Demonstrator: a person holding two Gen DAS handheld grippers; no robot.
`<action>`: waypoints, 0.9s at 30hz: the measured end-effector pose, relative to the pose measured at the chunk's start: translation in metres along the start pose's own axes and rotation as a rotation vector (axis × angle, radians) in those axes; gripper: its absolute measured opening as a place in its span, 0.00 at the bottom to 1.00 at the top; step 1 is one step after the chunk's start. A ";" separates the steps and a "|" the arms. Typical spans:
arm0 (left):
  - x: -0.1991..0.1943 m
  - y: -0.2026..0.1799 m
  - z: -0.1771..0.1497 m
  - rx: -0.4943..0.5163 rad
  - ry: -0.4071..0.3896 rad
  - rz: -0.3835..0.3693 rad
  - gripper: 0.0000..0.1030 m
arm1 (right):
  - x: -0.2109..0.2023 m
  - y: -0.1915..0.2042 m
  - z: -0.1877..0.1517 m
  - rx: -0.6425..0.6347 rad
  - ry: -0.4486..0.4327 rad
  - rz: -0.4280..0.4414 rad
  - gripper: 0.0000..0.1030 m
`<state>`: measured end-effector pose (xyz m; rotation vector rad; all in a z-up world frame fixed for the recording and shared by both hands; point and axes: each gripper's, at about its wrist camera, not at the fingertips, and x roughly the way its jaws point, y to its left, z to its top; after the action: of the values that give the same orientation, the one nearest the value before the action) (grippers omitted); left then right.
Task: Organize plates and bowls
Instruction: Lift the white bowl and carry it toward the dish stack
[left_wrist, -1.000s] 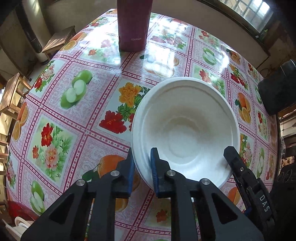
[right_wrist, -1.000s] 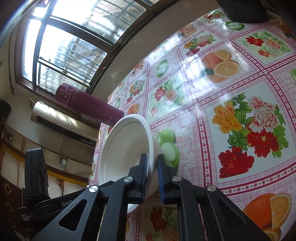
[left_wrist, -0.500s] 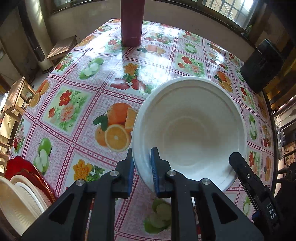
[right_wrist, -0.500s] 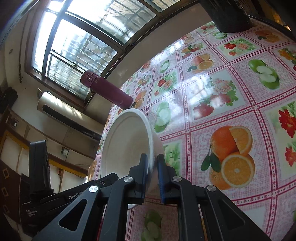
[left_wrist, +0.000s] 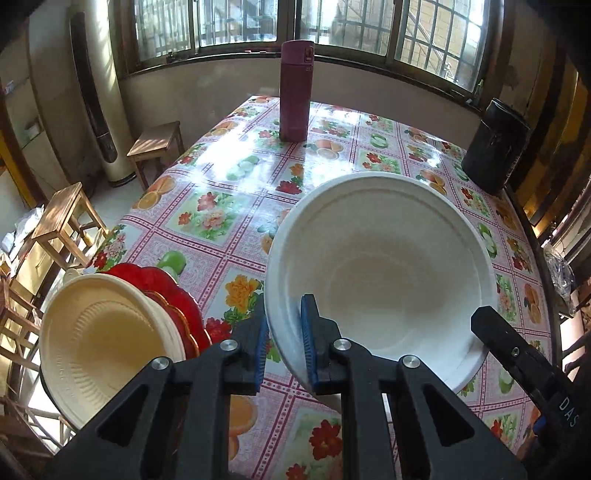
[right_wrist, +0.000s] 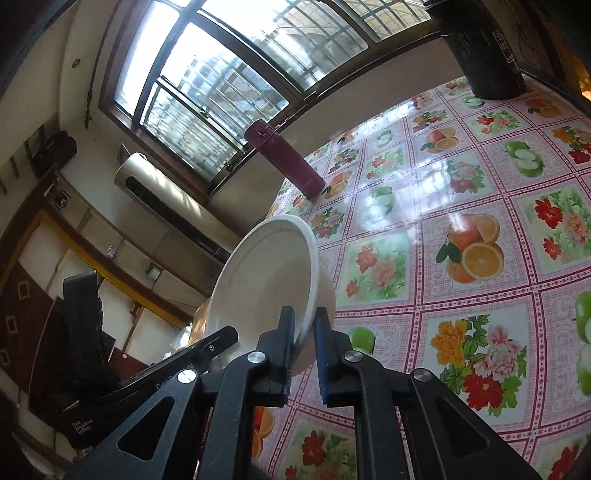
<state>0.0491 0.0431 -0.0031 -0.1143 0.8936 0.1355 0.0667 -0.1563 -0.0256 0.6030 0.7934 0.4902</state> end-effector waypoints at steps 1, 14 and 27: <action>-0.006 0.005 -0.003 -0.001 -0.019 0.005 0.14 | -0.001 0.007 -0.003 -0.013 0.000 0.007 0.10; -0.051 0.081 -0.022 -0.068 -0.154 0.075 0.14 | 0.015 0.085 -0.032 -0.137 0.054 0.081 0.10; -0.058 0.133 -0.037 -0.137 -0.190 0.125 0.14 | 0.050 0.132 -0.055 -0.212 0.133 0.109 0.10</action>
<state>-0.0370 0.1645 0.0135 -0.1702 0.7009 0.3191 0.0308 -0.0127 0.0058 0.4211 0.8248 0.7106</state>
